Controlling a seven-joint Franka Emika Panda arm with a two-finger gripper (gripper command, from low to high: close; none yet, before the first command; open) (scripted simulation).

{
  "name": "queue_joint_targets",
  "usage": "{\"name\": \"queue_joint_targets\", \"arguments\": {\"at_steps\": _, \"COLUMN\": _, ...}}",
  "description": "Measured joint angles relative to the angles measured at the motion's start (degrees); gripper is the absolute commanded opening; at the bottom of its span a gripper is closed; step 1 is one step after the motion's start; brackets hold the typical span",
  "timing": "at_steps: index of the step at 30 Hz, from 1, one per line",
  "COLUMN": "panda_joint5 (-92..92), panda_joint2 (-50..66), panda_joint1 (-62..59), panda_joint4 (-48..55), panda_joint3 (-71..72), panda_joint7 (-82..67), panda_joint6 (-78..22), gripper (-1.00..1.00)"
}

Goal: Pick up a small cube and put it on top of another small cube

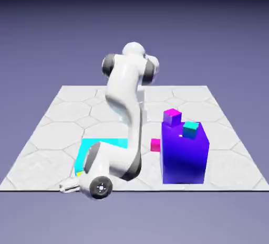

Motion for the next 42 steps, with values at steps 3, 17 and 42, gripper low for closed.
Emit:
{"name": "queue_joint_targets", "arguments": {"at_steps": 3, "panda_joint5": -1.8, "panda_joint2": -1.2, "panda_joint1": 0.7, "panda_joint4": 1.3, "panda_joint3": 6.2, "panda_joint7": 3.7, "panda_joint6": -4.3, "gripper": -1.00}}
{"name": "queue_joint_targets", "arguments": {"at_steps": 17, "panda_joint5": -10.5, "panda_joint2": -6.3, "panda_joint1": 3.4, "panda_joint4": 7.1, "panda_joint3": 35.3, "panda_joint7": 20.3, "panda_joint6": -23.9, "gripper": -1.00}}
{"name": "queue_joint_targets", "arguments": {"at_steps": 42, "panda_joint5": -21.7, "panda_joint2": -5.7, "panda_joint1": -6.3, "panda_joint4": -4.9, "panda_joint3": 72.3, "panda_joint7": 34.3, "panda_joint6": -33.6, "gripper": -1.00}}
